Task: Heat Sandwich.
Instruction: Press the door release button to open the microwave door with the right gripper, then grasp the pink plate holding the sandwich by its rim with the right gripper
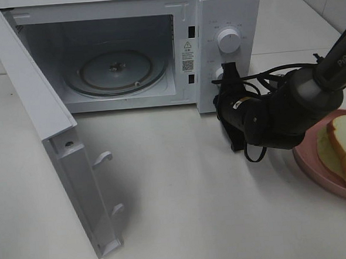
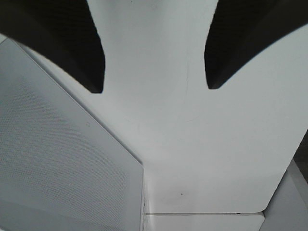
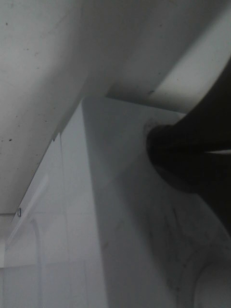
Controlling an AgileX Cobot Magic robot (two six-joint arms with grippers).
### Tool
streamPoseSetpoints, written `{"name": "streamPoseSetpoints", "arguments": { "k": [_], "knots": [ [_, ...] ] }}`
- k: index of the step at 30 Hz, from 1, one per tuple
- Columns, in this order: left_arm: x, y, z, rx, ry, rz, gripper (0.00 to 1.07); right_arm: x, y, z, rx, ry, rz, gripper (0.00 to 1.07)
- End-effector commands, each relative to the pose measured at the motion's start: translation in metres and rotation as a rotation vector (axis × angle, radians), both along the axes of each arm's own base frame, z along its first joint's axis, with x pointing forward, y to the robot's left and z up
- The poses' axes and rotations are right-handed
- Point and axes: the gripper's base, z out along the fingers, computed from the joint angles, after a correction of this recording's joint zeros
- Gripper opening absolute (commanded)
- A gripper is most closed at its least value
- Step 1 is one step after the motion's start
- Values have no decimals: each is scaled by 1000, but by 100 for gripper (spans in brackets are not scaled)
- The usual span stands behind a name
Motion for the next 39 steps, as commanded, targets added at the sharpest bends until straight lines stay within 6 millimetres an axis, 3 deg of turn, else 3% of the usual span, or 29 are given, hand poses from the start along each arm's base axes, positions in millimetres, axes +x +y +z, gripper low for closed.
{"name": "streamPoseSetpoints", "arguments": {
  "k": [1,22,31,39],
  "knots": [
    [-2,0,0,-6,-21,1,59,21,-14,38,18,-235,-68,0],
    [-2,0,0,-6,-21,1,59,-47,-2,17,5,33,50,0],
    [-2,0,0,-6,-21,1,59,-72,-7,39,-23,81,134,1],
    [-2,0,0,-6,-21,1,59,-94,-4,66,-209,193,411,1]
  ]
}}
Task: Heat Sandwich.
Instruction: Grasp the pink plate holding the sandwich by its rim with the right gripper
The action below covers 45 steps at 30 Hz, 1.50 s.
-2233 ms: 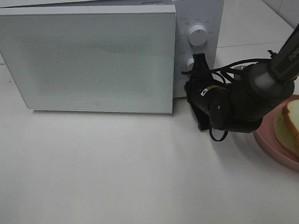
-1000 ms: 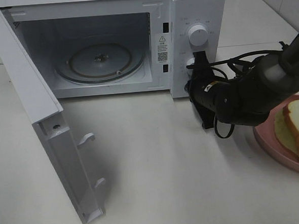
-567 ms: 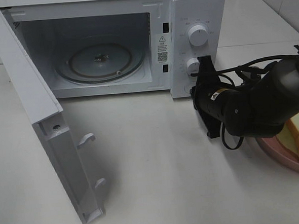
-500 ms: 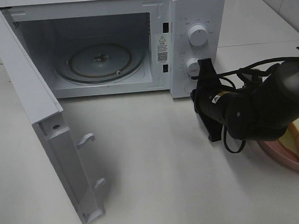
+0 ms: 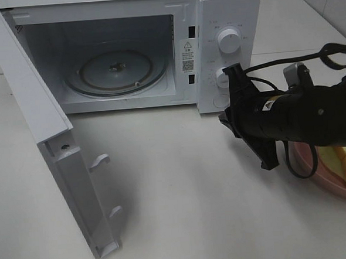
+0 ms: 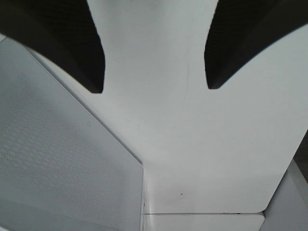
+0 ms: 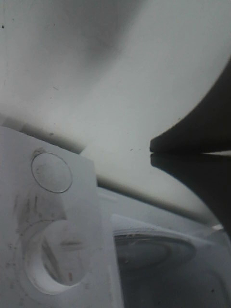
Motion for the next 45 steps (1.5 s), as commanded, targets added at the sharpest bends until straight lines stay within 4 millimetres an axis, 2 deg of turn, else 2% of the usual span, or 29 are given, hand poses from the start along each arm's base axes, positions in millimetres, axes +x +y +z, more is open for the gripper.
{"name": "streamPoseSetpoints", "arguments": {
  "k": [1,5,7,8,10,11,12,15,16,17,20,26,29,34,35,36,39,40,41,45],
  "knots": [
    [-2,0,0,-6,-21,1,59,-7,2,7,-87,22,123,1],
    [-2,0,0,-6,-21,1,59,-18,1,17,-241,26,330,2],
    [-2,0,0,-6,-21,1,59,-19,1,18,-281,16,381,3],
    [-2,0,0,-6,-21,1,59,-23,1,22,-374,-11,496,3],
    [-2,0,0,-6,-21,1,59,-25,1,24,-470,-43,615,4],
    [-2,0,0,-6,-21,1,59,-25,1,24,-470,-43,615,4],
    [-2,0,0,-6,-21,1,59,-29,1,25,-564,-64,749,5],
    [-2,0,0,-6,-21,1,59,-37,0,24,-682,-76,958,5],
    [-2,0,0,-6,-21,1,59,-37,0,24,-682,-76,958,5],
    [-2,0,0,-6,-21,1,59,-43,0,24,-718,-67,1066,6],
    [-2,0,0,-6,-21,1,59,-51,-1,25,-731,-41,1179,7],
    [-2,0,0,-6,-21,1,59,-61,-3,30,-729,-6,1283,11],
    [-2,0,0,-6,-21,1,59,-60,-5,35,-723,33,1324,15],
    [-2,0,0,-6,-21,1,59,-48,-20,46,-663,143,1287,32],
    [-2,0,0,-6,-21,1,59,-43,-25,51,-670,165,1280,43],
    [-2,0,0,-6,-21,1,59,-43,-25,51,-670,165,1280,43],
    [-2,0,0,-6,-21,1,59,-37,-32,55,-722,182,1278,64],
    [-2,0,0,-6,-21,1,59,-37,-32,55,-722,182,1278,64],
    [-2,0,0,-6,-21,1,59,-35,-35,57,-765,188,1290,81],
    [-2,0,0,-6,-21,1,59,-30,-40,61,-852,207,1295,103]
  ]
}}
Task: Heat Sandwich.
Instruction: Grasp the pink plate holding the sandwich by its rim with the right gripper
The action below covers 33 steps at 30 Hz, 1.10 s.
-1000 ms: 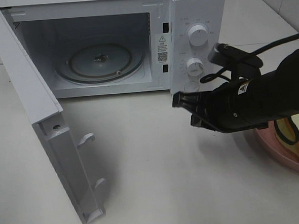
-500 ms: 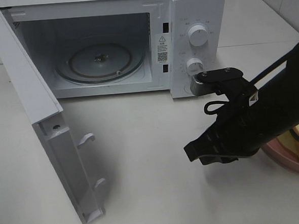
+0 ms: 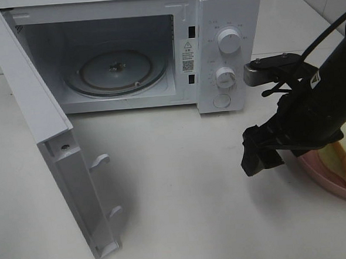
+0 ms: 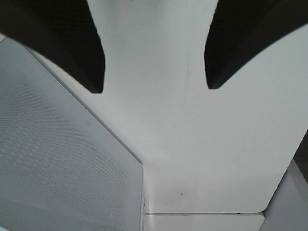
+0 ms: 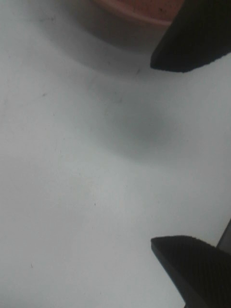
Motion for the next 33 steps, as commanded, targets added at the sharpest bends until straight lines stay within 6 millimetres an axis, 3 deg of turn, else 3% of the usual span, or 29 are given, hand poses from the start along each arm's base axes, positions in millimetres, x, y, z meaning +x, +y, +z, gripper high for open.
{"name": "streamPoseSetpoints", "arguments": {
  "k": [1,14,23,33],
  "knots": [
    [-2,0,0,-6,-21,1,59,2,-5,4,-49,-11,8,103],
    [-2,0,0,-6,-21,1,59,16,-20,13,-253,-19,-73,99],
    [-2,0,0,-6,-21,1,59,27,-18,-11,-308,44,-82,95],
    [-2,0,0,-6,-21,1,59,39,-38,-26,-281,77,-140,92]
  ]
}}
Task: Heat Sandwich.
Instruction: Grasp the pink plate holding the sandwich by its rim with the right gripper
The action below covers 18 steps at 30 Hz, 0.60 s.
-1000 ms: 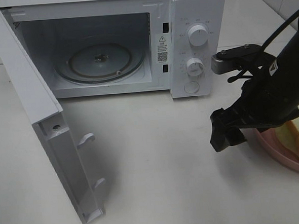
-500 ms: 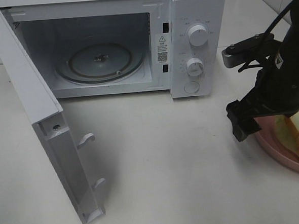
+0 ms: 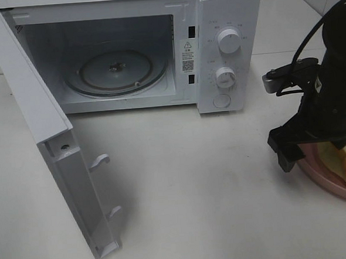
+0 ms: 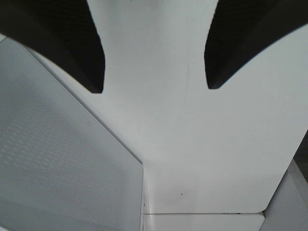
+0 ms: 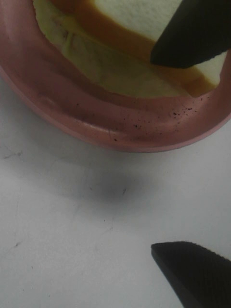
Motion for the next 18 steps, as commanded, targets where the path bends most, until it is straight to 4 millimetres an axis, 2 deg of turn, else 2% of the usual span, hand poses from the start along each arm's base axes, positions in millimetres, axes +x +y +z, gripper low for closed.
{"name": "streamPoseSetpoints", "arguments": {
  "k": [1,13,18],
  "knots": [
    [-2,0,0,-6,-21,1,59,5,-4,-3,11,-5,-5,92],
    [-2,0,0,-5,-21,1,59,12,2,-21,71,0,0,90],
    [-2,0,0,-5,-21,1,59,14,1,-35,50,33,9,89]
  ]
}}
